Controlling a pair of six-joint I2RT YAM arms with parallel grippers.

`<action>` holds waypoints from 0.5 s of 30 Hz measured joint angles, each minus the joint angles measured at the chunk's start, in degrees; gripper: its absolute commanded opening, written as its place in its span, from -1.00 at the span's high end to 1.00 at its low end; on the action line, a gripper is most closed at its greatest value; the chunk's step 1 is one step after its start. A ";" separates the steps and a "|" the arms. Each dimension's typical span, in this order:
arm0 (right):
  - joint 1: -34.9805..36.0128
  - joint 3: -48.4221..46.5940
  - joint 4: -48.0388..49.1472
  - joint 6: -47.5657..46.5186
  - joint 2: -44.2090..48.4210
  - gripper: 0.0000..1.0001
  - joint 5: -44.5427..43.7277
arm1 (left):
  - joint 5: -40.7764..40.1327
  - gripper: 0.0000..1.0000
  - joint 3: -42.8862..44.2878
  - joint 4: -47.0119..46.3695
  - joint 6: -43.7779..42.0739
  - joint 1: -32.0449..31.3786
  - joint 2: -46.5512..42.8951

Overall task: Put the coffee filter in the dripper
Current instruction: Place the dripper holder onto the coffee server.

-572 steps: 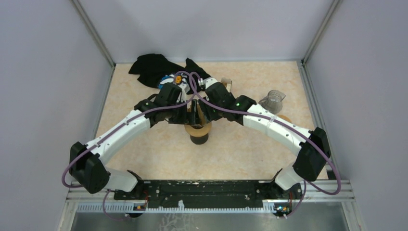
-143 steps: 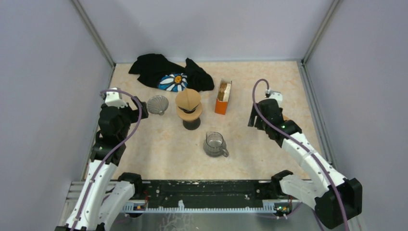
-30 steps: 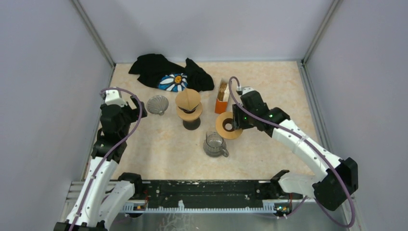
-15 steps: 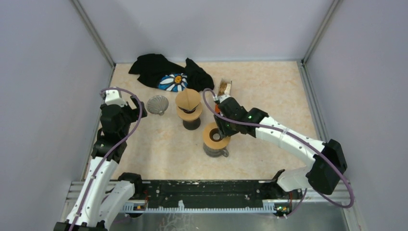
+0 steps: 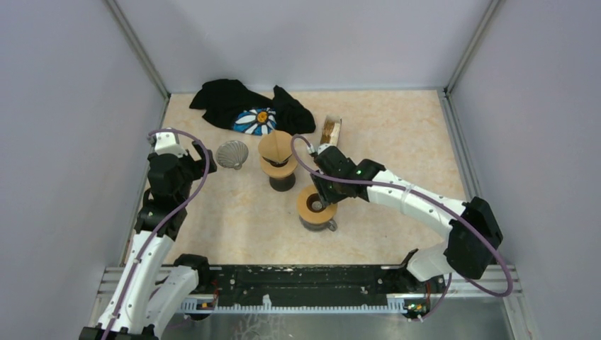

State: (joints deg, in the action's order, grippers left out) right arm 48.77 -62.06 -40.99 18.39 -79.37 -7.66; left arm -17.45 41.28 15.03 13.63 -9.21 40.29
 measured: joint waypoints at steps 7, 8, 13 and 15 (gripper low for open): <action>0.24 0.13 1.62 0.00 -0.55 0.20 -0.04 | 0.07 -0.99 0.00 0.00 0.00 0.02 0.00; 0.24 0.15 1.86 0.00 -0.70 0.19 -0.04 | 0.09 -0.99 0.00 -0.02 0.00 0.02 0.00; 0.24 0.66 2.34 -0.24 -1.03 0.17 -0.07 | 0.13 -0.99 0.00 0.00 0.00 0.11 0.00; 0.24 0.94 2.34 -0.26 -1.05 0.16 -0.15 | 0.13 -0.99 0.00 0.00 0.00 0.11 0.00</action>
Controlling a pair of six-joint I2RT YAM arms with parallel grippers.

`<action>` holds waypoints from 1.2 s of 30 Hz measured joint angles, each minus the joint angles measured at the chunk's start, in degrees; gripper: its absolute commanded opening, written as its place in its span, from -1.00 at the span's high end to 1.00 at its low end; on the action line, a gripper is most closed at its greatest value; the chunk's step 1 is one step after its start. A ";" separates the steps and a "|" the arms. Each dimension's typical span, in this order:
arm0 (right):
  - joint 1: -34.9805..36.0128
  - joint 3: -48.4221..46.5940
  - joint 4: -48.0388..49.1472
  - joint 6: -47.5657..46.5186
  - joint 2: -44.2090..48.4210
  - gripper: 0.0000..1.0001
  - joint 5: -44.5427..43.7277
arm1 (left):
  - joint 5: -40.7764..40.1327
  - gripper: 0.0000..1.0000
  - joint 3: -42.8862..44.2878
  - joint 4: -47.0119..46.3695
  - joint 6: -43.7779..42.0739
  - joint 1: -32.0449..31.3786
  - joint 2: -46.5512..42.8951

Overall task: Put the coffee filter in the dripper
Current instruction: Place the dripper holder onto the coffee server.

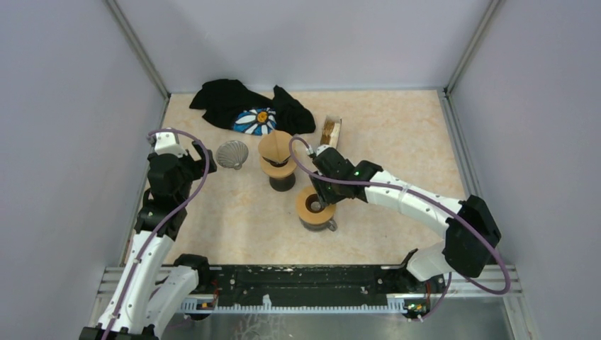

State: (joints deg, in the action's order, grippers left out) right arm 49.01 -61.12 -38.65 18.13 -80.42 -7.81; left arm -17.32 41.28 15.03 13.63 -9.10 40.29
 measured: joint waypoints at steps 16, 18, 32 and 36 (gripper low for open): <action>0.00 1.53 0.57 0.09 0.00 -0.10 0.00 | 0.26 -0.99 0.00 -0.02 0.00 0.00 0.00; 0.00 1.53 1.05 0.24 0.02 -0.14 0.02 | 0.26 -0.99 0.00 0.00 0.00 0.00 0.00; 0.00 3.76 4.11 2.08 7.37 -0.42 -2.03 | 1.09 -0.99 0.07 0.76 1.36 0.00 3.26; 0.02 5.33 4.74 2.12 11.52 -0.45 -3.82 | 2.32 -0.99 0.48 1.53 3.17 0.24 6.51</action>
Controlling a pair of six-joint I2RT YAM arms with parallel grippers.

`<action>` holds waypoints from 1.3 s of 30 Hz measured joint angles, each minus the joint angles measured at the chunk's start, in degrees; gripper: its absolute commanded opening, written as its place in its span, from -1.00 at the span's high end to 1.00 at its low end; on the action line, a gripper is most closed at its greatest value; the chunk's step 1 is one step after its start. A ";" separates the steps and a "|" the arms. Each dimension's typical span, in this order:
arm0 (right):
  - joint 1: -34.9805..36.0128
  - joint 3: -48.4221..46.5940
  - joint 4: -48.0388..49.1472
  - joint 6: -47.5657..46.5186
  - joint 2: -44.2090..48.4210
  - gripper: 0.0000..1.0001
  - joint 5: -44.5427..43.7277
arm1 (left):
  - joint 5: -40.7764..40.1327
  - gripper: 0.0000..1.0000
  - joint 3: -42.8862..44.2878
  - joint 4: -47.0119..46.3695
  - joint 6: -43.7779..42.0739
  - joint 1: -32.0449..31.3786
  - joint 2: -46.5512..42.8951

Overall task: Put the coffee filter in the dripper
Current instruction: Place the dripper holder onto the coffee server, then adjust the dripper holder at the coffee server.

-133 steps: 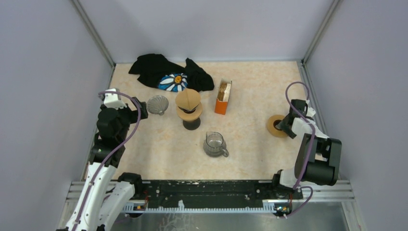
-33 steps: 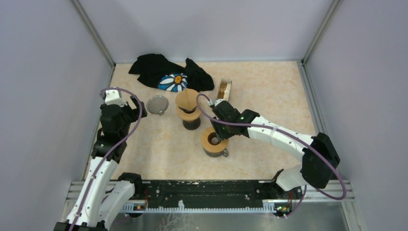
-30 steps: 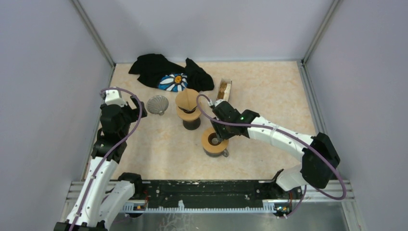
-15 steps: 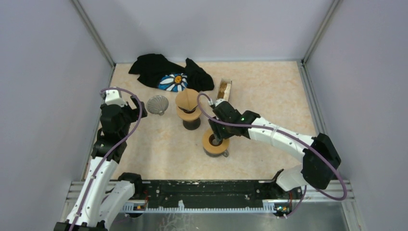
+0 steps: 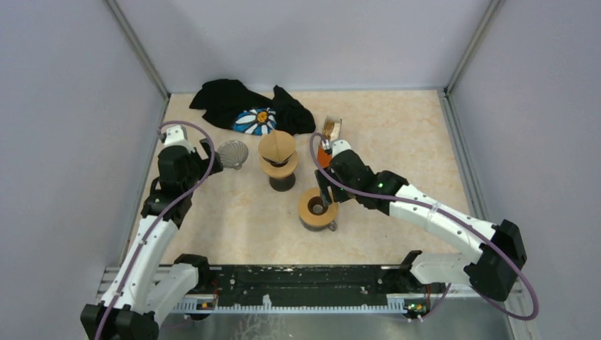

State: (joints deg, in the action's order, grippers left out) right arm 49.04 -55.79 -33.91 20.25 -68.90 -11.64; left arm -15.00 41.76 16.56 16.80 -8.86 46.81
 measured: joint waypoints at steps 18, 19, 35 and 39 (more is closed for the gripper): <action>-0.02 6.38 -6.97 4.50 10.93 -0.62 -9.64 | 10.73 -0.99 5.46 2.99 5.07 5.81 16.26; -0.02 6.69 -7.72 4.96 11.08 -0.62 -9.62 | 11.19 -0.99 5.46 3.02 5.07 6.23 16.55; -0.02 11.17 -8.61 8.98 8.63 -0.74 -3.17 | 12.96 -0.99 5.18 2.93 5.03 8.50 16.87; -0.02 11.17 -7.41 9.01 7.43 -0.75 -1.70 | 12.94 -0.99 4.55 2.82 5.01 8.63 16.33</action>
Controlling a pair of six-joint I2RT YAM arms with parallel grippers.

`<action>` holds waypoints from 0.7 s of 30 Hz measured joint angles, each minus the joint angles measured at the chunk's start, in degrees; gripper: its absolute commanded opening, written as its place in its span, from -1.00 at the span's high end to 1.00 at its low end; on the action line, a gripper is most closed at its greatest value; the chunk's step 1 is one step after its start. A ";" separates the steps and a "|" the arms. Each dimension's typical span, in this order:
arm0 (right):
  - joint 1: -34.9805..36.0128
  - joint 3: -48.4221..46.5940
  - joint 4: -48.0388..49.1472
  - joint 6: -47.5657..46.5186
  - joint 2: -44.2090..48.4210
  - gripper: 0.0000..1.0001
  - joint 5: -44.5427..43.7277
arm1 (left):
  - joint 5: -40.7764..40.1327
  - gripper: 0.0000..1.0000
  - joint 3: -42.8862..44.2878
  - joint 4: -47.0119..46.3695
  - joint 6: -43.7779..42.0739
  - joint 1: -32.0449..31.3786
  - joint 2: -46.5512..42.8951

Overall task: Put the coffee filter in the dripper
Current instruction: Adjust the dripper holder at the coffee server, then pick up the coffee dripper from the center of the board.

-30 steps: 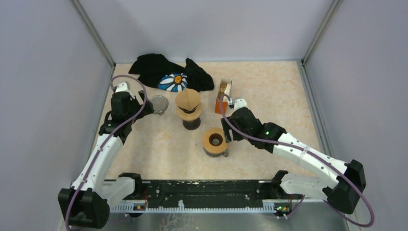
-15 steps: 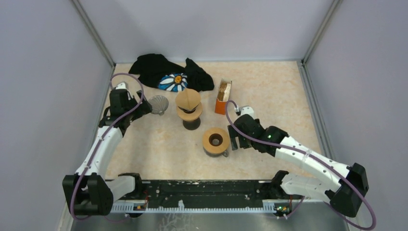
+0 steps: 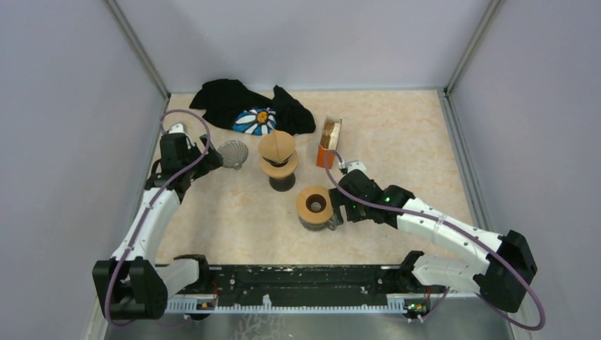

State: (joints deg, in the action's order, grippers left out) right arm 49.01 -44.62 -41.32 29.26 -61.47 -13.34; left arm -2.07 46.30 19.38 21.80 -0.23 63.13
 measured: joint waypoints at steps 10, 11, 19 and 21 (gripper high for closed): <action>0.00 0.00 2.69 0.39 -0.66 -0.75 0.85 | 0.44 -0.93 -1.92 -1.46 0.00 0.09 -1.36; 0.00 0.00 2.67 0.39 -0.68 -0.75 0.83 | 0.59 -0.92 -2.21 -1.62 0.02 0.13 -1.51; 0.00 0.00 2.34 0.46 1.64 -0.76 -1.18 | 1.66 -0.83 -2.73 -2.62 0.15 0.13 -0.22; 0.00 0.00 2.38 0.57 2.95 -0.76 -2.08 | 2.12 -0.80 -2.03 -2.43 0.33 0.13 1.44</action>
State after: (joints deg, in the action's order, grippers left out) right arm 49.01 -44.62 -38.94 29.82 -58.52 -15.42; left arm 0.05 44.27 16.95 22.13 -0.10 64.58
